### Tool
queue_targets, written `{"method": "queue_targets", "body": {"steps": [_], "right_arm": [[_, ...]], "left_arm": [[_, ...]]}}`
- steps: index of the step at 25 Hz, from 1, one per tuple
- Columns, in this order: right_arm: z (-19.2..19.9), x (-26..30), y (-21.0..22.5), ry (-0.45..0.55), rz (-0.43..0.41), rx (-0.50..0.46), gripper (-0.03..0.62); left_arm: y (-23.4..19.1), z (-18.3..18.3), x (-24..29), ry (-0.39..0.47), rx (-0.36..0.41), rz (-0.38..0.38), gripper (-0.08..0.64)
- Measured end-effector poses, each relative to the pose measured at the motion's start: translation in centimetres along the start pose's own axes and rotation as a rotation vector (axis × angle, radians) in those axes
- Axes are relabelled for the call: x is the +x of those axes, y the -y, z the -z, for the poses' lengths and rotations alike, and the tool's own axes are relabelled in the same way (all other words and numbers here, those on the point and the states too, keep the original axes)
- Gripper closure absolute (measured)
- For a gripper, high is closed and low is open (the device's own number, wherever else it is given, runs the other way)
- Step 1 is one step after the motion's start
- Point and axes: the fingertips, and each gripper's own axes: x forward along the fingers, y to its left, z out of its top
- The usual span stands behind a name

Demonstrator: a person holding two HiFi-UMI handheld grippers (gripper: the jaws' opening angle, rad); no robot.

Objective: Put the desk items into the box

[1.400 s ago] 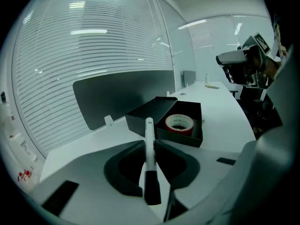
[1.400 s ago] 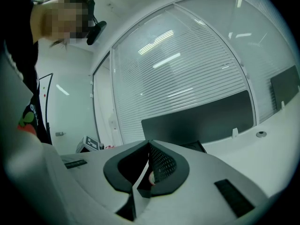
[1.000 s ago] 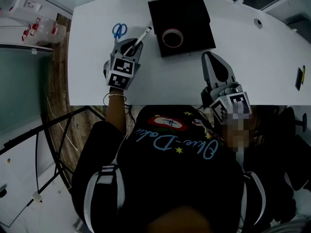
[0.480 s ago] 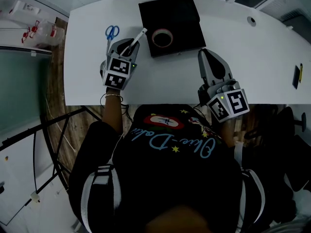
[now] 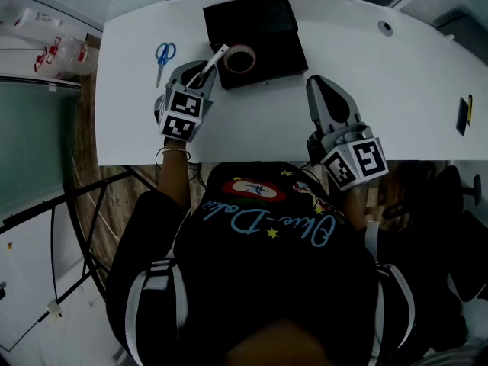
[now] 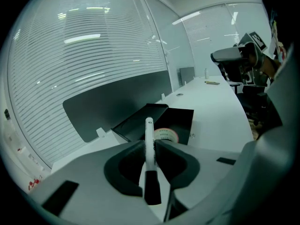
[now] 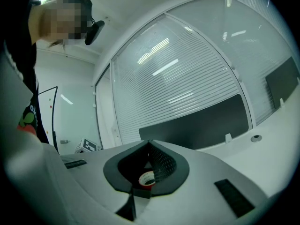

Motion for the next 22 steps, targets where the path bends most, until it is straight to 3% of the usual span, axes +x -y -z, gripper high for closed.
{"method": "queue_targets", "body": {"steps": [22], "right_arm": [[-1.5,-6.0,6.4,-0.01,-0.034,0.002,0.589]], "left_arm": [[7.5,-3.6,3.3,-0.008,0.065,-0.037,0.469]]}}
